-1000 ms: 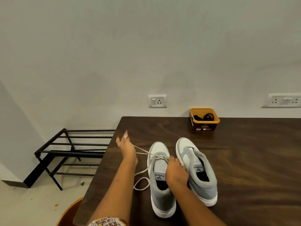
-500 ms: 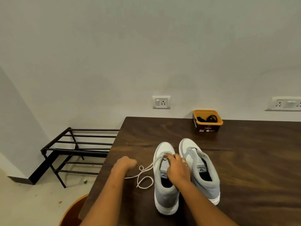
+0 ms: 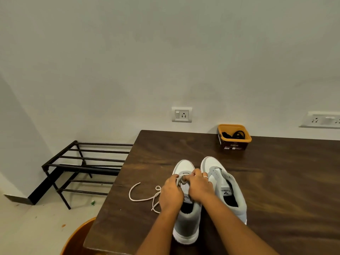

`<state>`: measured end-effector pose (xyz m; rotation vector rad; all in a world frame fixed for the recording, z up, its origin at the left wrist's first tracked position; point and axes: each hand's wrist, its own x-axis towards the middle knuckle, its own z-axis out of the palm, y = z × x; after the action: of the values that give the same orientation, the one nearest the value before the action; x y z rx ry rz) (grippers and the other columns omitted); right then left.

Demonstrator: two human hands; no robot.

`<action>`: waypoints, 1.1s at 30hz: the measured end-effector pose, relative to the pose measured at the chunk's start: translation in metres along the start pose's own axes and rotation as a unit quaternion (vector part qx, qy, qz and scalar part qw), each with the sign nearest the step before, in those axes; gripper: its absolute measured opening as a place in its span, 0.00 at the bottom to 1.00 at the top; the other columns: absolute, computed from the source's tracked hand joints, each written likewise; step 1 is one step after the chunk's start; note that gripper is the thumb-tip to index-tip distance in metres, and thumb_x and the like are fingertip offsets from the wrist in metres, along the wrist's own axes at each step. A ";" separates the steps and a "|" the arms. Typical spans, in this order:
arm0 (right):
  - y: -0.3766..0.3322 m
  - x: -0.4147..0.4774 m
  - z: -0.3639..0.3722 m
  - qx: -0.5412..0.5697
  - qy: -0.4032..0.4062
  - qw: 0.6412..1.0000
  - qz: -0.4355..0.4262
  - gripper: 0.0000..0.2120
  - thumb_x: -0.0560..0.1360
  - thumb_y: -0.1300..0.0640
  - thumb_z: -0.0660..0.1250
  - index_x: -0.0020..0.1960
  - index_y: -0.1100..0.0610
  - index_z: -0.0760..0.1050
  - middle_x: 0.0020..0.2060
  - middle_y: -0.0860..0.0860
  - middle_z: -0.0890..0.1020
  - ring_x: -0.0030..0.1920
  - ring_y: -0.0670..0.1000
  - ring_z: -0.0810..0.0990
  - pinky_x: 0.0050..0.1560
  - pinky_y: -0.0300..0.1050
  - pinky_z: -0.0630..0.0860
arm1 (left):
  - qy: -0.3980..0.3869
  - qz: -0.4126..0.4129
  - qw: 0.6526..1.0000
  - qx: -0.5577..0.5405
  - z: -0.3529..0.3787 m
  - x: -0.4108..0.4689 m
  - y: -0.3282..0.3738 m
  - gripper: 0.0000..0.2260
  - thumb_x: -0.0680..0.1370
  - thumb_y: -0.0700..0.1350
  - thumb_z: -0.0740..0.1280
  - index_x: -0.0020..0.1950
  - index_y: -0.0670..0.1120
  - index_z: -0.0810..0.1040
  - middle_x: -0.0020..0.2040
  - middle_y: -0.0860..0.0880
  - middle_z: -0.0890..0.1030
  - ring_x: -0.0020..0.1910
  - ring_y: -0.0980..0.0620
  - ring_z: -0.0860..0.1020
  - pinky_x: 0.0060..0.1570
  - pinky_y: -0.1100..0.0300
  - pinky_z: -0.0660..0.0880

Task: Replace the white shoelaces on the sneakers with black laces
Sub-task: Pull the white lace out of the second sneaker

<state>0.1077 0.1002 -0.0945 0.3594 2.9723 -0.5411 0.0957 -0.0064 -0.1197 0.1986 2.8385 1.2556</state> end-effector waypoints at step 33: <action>0.022 0.000 -0.067 0.294 0.008 0.956 -0.017 0.49 0.73 0.57 0.72 0.76 0.38 0.38 0.68 0.60 0.72 0.58 0.53 0.80 0.59 0.47 0.75 | -0.020 -0.032 0.990 0.134 0.002 -0.005 0.012 0.16 0.81 0.42 0.53 0.68 0.54 0.66 0.64 0.49 0.71 0.61 0.46 0.73 0.54 0.51 0.74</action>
<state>0.1099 0.1443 -0.0395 0.3517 2.7705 -1.4314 0.1025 0.0023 -0.1124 0.1344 2.9424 0.8464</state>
